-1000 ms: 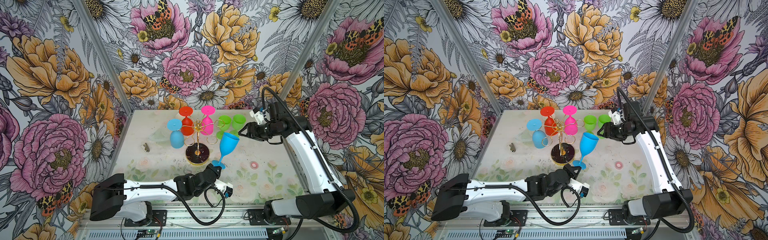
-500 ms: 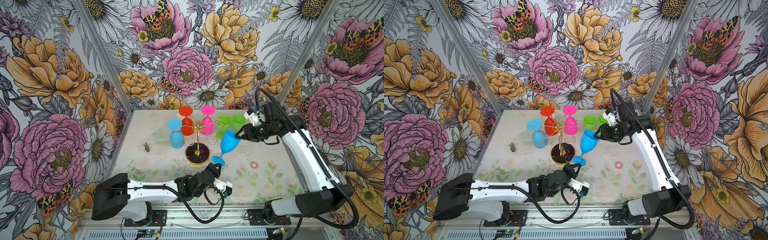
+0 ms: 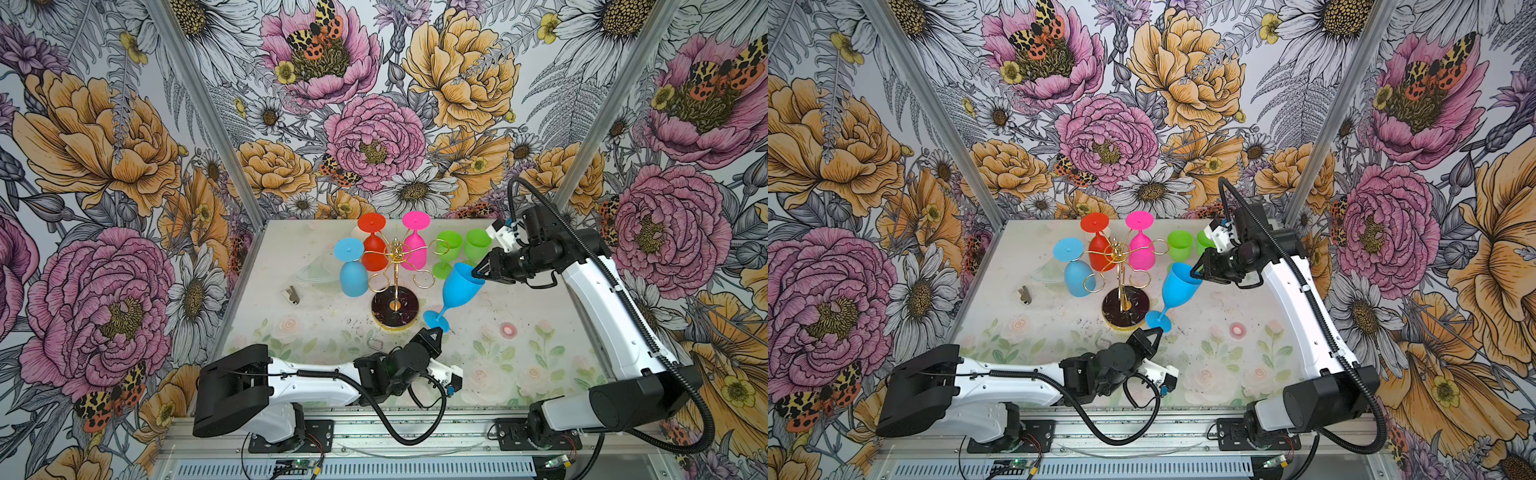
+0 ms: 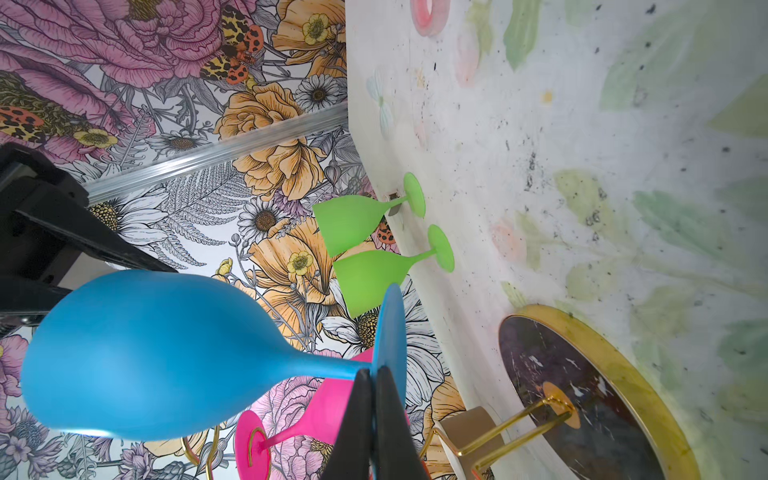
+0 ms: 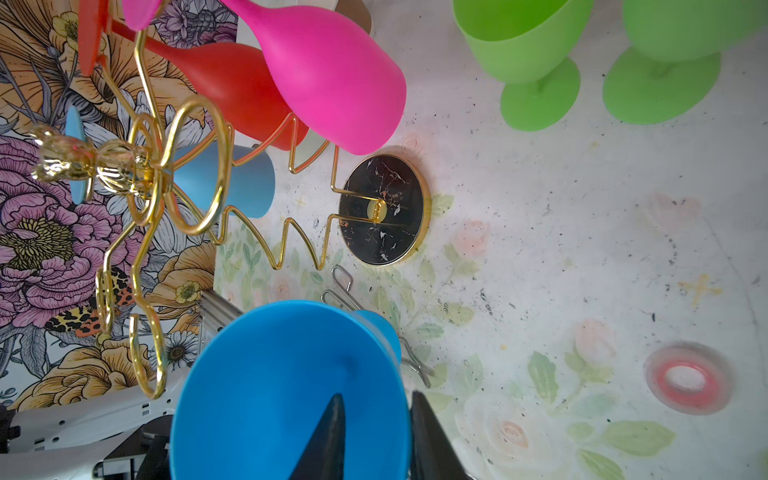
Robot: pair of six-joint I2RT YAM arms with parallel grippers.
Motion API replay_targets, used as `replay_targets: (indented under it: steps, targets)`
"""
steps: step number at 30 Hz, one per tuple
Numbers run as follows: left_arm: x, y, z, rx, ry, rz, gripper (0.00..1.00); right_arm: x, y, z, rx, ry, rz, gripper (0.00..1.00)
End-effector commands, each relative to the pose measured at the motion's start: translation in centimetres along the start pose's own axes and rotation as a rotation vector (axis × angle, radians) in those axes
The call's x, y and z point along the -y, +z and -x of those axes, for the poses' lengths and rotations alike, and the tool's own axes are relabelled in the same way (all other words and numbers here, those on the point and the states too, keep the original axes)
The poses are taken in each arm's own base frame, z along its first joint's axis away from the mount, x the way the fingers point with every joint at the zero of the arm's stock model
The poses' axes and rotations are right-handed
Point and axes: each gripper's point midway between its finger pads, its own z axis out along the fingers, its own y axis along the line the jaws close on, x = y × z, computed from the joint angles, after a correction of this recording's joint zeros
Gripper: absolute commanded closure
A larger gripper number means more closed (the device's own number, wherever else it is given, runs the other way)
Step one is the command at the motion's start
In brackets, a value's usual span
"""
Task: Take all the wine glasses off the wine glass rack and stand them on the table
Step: 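Close the right gripper on the blue glass bowl while the left holds its foot, then carry the blue glass toward the green glasses with the right gripper while the left withdraws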
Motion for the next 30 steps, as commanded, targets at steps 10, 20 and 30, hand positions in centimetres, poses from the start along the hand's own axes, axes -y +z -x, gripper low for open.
replay_targets:
  steps: [10,20,30]
  targets:
    - [-0.7,-0.3,-0.2,-0.020,-0.010,0.043,1.00,0.1,0.5,0.1,-0.014,-0.022,-0.003,0.85]
    - [-0.3,-0.5,-0.4,-0.018,-0.025,0.040,0.88,0.4,0.4,0.3,-0.004,-0.034,-0.026,0.99]
    - [0.2,-0.7,-0.5,-0.017,-0.096,0.031,0.63,1.2,-0.1,0.8,0.025,-0.043,-0.090,1.00]
